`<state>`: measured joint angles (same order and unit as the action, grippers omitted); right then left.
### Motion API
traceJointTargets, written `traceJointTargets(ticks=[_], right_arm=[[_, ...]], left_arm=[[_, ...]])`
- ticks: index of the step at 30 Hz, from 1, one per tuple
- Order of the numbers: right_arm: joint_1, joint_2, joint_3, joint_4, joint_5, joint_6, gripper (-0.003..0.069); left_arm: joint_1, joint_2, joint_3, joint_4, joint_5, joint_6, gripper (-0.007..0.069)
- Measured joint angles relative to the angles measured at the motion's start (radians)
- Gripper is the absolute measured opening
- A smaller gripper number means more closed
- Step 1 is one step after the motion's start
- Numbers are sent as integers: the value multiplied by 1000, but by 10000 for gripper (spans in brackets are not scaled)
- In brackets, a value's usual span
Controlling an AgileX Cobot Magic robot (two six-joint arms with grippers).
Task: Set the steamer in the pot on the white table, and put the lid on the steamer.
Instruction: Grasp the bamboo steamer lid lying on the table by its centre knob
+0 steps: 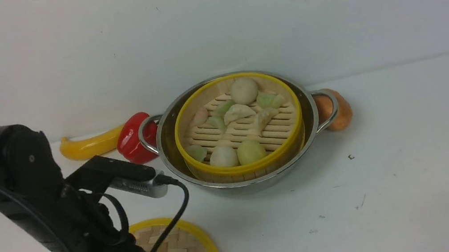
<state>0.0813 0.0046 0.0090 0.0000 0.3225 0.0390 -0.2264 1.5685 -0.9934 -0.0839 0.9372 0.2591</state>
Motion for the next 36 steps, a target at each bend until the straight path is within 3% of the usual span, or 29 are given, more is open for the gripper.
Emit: traceJointTargets(ticks=[5,12,20,36], right_arm=[[0,0,0,0,0,0,243],[0,0,0,0,0,0,243],[0,0,0,0,0,0,243],[0,0,0,0,0,0,243]], left_arm=[[-8,55,-1,-67,-5,-18,429],[-9,106,-1,-160,-27,-75,353],[-9,113,-1,-112,-77,-160,303],[-9,125,-1,-21,-79,-287,300]])
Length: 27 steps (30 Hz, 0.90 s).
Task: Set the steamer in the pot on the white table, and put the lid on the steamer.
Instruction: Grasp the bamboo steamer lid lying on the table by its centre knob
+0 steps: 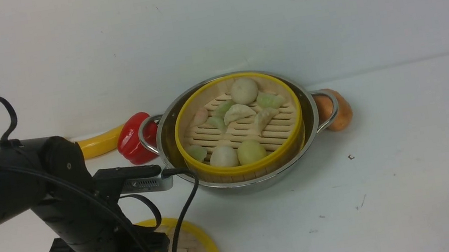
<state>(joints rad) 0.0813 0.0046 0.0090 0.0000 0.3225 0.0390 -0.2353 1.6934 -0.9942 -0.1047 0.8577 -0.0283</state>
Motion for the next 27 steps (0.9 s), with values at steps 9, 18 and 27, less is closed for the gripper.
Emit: traceJointTargets(ticks=[9,18,27], right_arm=[[0,0,0,0,0,0,243],[0,-1,0,0,0,0,243],[0,-1,0,0,0,0,243]], left_arm=[[0,41,0,0,1,0,300],[0,44,0,-1,1,8,159],[0,33,-39,37,113,93,118]])
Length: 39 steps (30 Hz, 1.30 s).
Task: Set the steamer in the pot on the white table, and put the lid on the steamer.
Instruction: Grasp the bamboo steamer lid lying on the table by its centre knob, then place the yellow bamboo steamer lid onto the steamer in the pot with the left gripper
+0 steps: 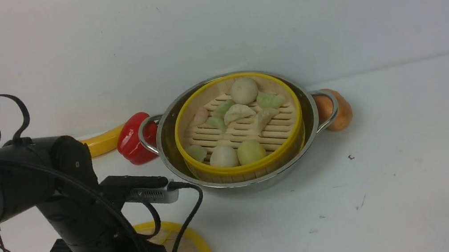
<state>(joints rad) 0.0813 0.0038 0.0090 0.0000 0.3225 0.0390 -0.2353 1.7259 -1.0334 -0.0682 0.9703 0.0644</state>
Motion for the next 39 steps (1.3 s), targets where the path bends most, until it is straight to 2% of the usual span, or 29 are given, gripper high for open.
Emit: traceJointTargets(ticks=[4,7,11,16,20,22,24,33,39], right_arm=[[0,0,0,0,0,0,243],[0,0,0,0,0,0,243],[0,0,0,0,0,0,243],[0,0,0,0,0,0,243],[0,0,0,0,0,0,243],[0,0,0,0,0,0,243],[0,0,0,0,0,0,243],[0,0,0,0,0,0,243],[0,0,0,0,0,0,243]], left_arm=[[0,-75,-78,81,178,26,118],[0,-114,-128,98,224,36,118],[0,-141,-258,97,241,53,118],[-1,-96,-484,94,244,133,118],[-4,22,-703,9,245,216,118],[-8,57,-754,-7,245,233,118],[-32,164,-892,-19,245,263,118],[-179,479,-1225,68,246,311,118],[-194,572,-1269,81,246,319,118]])
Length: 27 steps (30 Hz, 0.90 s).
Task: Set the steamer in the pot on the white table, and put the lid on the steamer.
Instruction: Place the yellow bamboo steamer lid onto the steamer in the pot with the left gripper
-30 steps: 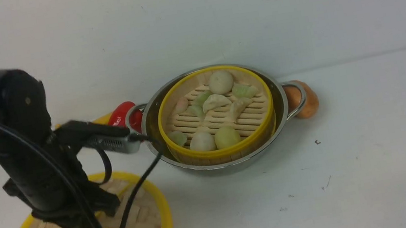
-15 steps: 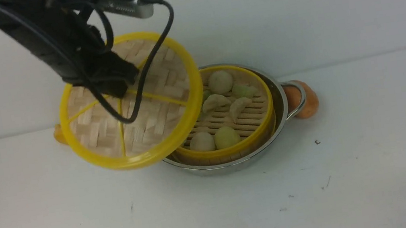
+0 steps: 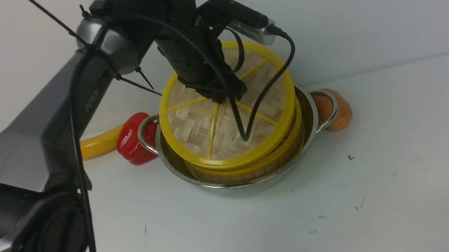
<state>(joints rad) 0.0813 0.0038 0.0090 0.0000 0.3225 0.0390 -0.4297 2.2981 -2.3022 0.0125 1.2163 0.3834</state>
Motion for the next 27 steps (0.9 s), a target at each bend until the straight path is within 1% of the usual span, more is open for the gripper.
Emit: traceJointTargets(ticks=[5,19,27], right_arm=[[0,0,0,0,0,0,243],[0,0,0,0,0,0,243],[0,0,0,0,0,0,243]], left_arm=[[0,12,-8,11,1,1,118],[0,12,-13,-4,2,58,118],[0,39,-15,-4,3,113,118]])
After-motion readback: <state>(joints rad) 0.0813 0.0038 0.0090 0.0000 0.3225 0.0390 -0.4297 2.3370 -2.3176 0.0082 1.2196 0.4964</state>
